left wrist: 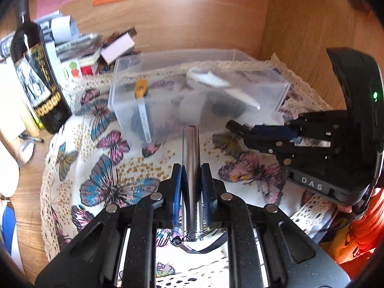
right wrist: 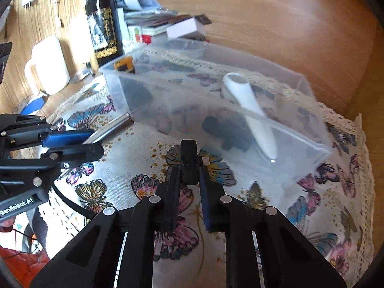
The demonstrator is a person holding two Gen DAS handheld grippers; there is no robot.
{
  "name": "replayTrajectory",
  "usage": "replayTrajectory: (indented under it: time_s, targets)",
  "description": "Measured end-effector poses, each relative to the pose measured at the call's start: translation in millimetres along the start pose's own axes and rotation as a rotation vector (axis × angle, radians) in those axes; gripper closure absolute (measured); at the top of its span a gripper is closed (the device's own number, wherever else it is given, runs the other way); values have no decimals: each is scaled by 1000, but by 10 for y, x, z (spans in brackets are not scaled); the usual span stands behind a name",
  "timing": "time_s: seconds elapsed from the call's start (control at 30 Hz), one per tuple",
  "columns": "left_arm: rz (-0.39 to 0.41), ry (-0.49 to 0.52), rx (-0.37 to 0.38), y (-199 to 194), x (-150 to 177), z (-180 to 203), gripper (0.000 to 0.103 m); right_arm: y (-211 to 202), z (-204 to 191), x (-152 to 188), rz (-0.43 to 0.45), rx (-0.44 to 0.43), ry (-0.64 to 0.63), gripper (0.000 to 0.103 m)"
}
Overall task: Organize rigid objects
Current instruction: 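Put silver pen in box with left tool while right tool drops black item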
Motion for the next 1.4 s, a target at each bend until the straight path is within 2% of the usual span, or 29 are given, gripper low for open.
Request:
replayTrajectory:
  time_s: [0.33,0.53,0.77,1.0,1.4]
  targets:
    - [138,-8,29,-349,-462,131,88,-497,220,-196,139,51,64,89]
    - [220,4,21,-494,-793,183,88,-723,396,-340,217,85,97,89]
    - [278,2,26,-508,-1144,193,88,-841,568,-520,287,104,121,89]
    - [261,3,2,-233,-1340,185,88,-637,598,-659,275,81,109,89]
    - [103,-43,-7,535,-1318,-52,88,102,658,-622,127,22,119,89]
Point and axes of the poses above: each gripper's, at about its wrist camera, not at the fingertips, and y roughly the way its jaws point, z to its right, x to its underside, the point moved 6 cm from there along y, roughly the way its jaws point, and after that the axes turned 9 degrees about -y, right-handed, at the moved point
